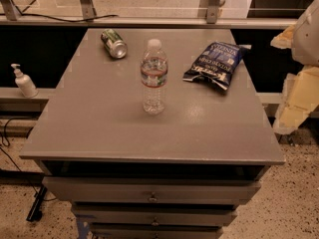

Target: Knock water bottle over

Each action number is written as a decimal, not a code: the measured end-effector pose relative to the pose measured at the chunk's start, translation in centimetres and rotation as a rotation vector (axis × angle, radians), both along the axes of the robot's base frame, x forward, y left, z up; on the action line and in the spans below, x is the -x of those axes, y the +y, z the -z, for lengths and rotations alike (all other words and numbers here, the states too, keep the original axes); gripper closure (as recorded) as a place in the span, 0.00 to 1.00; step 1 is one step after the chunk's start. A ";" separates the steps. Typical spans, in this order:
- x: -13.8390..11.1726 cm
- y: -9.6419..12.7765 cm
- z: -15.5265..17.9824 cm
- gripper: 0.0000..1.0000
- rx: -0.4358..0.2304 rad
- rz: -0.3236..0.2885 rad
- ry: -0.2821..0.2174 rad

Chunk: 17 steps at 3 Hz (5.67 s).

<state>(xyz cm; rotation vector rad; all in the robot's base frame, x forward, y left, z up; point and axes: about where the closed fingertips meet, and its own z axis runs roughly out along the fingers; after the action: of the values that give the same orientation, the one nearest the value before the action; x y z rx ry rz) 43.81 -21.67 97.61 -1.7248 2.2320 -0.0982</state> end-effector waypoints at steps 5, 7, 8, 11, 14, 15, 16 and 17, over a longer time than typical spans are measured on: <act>-8.3 11.3 1.3 0.00 -0.648 0.035 -0.156; -8.0 11.9 0.9 0.00 -0.676 0.029 -0.144; -8.0 13.7 1.9 0.00 -0.743 0.019 -0.142; -12.6 23.2 5.0 0.00 -0.901 -0.005 -0.175; -21.0 22.5 4.5 0.00 -0.845 0.002 -0.268; -22.9 21.8 3.1 0.00 -0.834 -0.003 -0.300; -23.8 20.9 2.6 0.00 -0.824 0.003 -0.316; -24.0 20.3 2.4 0.00 -0.818 0.008 -0.323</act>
Offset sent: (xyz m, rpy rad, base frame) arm 0.0399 0.0296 -0.0241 0.3989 -0.0936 -0.1065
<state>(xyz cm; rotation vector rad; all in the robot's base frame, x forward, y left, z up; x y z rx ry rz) 67.80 -1.39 95.21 -1.1461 1.6834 0.4415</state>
